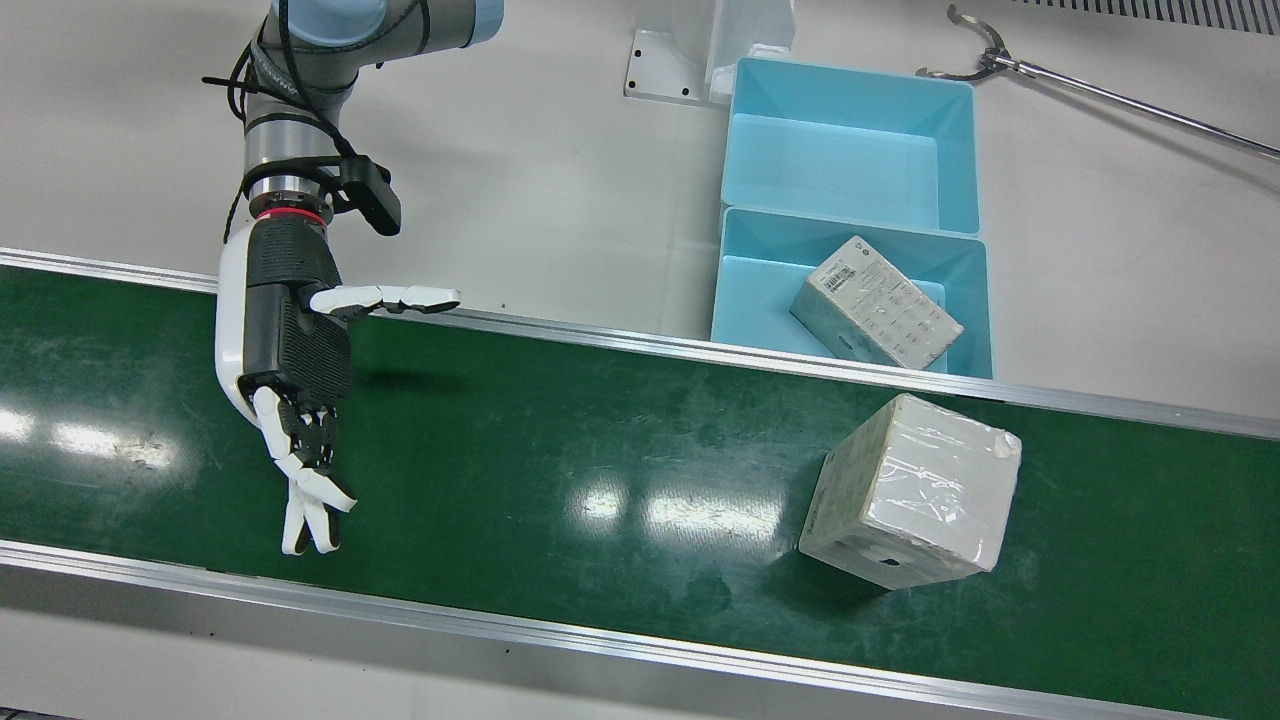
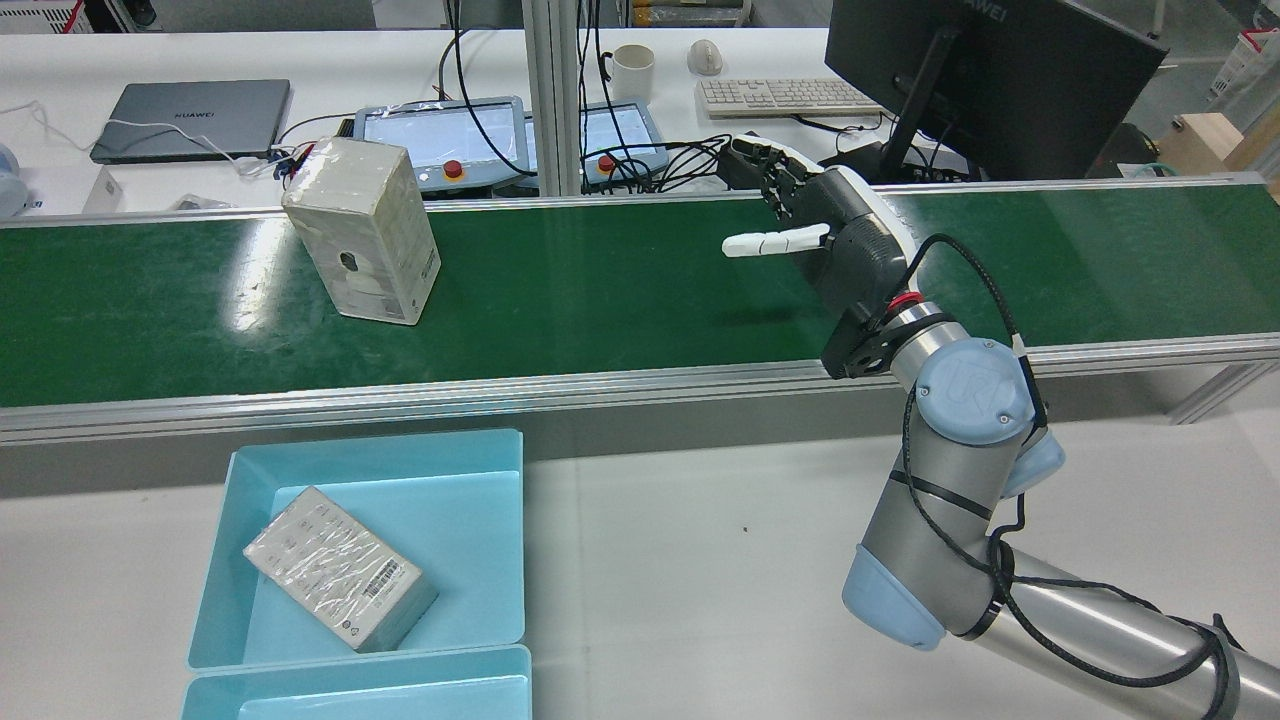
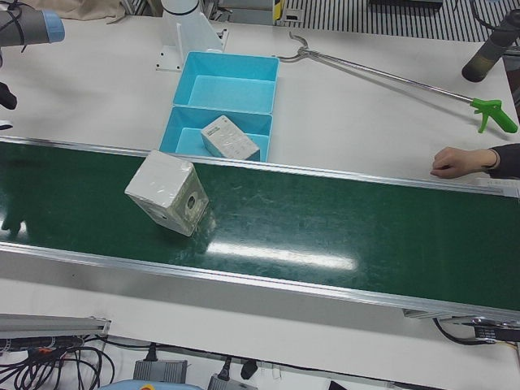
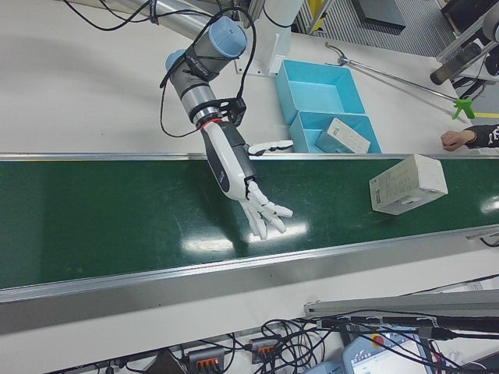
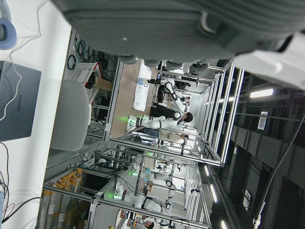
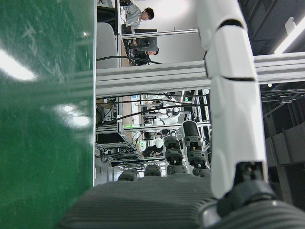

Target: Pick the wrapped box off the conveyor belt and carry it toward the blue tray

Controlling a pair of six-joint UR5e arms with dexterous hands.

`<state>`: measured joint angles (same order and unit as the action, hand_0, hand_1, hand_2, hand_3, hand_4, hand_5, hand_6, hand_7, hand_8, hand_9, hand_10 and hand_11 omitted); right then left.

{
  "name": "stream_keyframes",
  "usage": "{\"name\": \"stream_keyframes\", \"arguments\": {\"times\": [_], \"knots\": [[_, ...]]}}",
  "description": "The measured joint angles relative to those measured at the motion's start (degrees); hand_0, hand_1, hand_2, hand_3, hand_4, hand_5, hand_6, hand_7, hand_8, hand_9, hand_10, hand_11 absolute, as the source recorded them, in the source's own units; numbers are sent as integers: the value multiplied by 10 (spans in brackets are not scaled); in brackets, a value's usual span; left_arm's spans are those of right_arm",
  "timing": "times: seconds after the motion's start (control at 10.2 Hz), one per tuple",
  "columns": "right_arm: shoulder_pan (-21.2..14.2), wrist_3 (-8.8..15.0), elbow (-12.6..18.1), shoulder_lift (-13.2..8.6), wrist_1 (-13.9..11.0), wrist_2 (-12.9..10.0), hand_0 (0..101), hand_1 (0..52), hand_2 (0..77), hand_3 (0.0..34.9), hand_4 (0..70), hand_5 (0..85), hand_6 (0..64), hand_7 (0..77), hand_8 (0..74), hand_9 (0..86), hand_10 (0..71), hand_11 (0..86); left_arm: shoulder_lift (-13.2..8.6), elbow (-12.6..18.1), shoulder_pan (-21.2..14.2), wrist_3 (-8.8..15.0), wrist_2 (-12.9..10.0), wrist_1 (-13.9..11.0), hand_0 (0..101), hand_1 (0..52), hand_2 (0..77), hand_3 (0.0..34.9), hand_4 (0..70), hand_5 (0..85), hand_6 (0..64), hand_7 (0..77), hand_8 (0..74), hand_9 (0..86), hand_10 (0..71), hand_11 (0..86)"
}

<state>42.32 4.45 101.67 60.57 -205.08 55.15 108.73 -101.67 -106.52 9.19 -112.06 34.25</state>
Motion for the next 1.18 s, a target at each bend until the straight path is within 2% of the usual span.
{"name": "stream_keyframes", "arguments": {"times": [0.2,0.3,0.69,1.18], "knots": [[14,0,0,2,0,1,495,175,87,0,98,202,27,27,0,16,0,16,0,0,0,0,0,0,0,0,5,0,0,11,5,5,5,5,0,5],[18,0,-1,3,0,1,495,175,87,0,82,164,5,22,0,11,0,16,0,0,0,0,0,0,0,0,11,0,0,11,5,5,5,5,5,5],[11,1,-19,-1,1,2,495,164,71,0,76,185,27,16,0,11,0,16,0,0,0,0,0,0,0,0,5,0,0,11,5,5,5,5,5,5],[-4,4,-45,-28,1,1,493,164,71,0,87,175,27,27,0,11,0,16,0,0,0,0,0,0,0,0,11,0,0,11,5,5,5,5,5,5]]}}
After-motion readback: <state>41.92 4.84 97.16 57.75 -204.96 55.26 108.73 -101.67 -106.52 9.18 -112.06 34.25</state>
